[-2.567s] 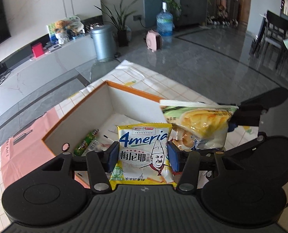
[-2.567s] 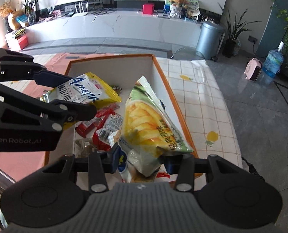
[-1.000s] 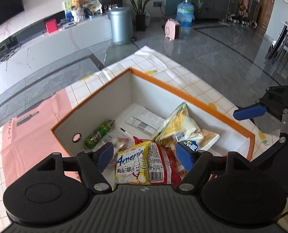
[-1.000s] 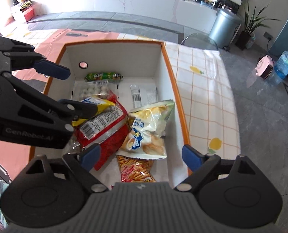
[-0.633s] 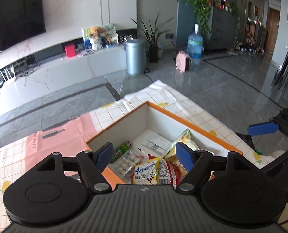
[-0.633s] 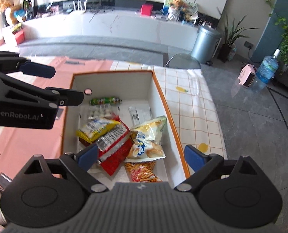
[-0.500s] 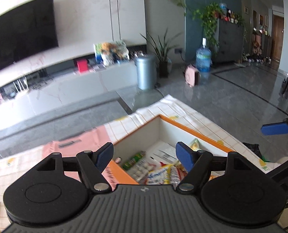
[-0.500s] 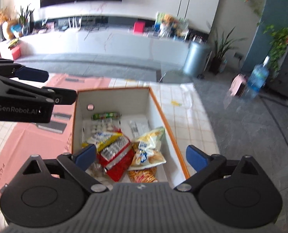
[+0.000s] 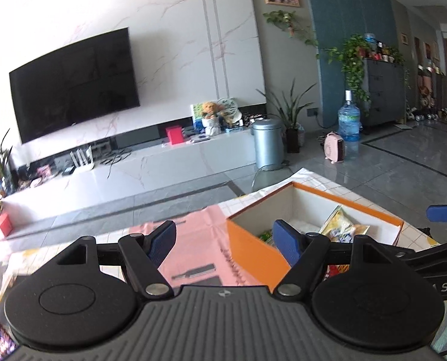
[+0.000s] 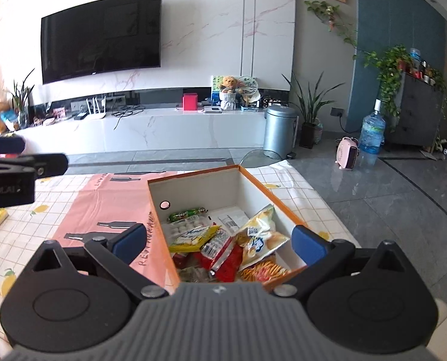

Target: Organize snacks

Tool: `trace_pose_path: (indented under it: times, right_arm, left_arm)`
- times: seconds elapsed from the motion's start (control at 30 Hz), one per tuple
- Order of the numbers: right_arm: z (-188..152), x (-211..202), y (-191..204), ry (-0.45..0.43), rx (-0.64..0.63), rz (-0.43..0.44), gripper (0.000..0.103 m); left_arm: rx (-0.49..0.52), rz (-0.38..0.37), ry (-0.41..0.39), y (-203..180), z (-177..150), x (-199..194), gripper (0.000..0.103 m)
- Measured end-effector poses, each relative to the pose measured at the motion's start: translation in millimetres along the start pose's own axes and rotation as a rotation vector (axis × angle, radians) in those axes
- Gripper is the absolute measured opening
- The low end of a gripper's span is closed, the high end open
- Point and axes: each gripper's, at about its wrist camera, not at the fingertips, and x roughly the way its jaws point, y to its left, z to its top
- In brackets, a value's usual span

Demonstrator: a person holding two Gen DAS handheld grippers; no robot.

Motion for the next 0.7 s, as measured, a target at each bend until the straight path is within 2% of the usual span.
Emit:
trace_pose_path:
  times: [0.2,0.4,0.7]
  right_arm:
    - [-23,-7,16,-0.002,0.021,0.004,0.099]
    - [-41,-8,32,-0.006,-0.043,-0.01,0.099]
    - [-59,-5,41,0.028,-0.072,0.019,0.099]
  left_arm:
    - [-0.048,0.053,0.042,13,-25,-5,0.088]
    - [-0.058,0.045,0.099,17,-48,-3,0.088]
    - [-0.093,0.053,0.176,26,-78,-1,0.088]
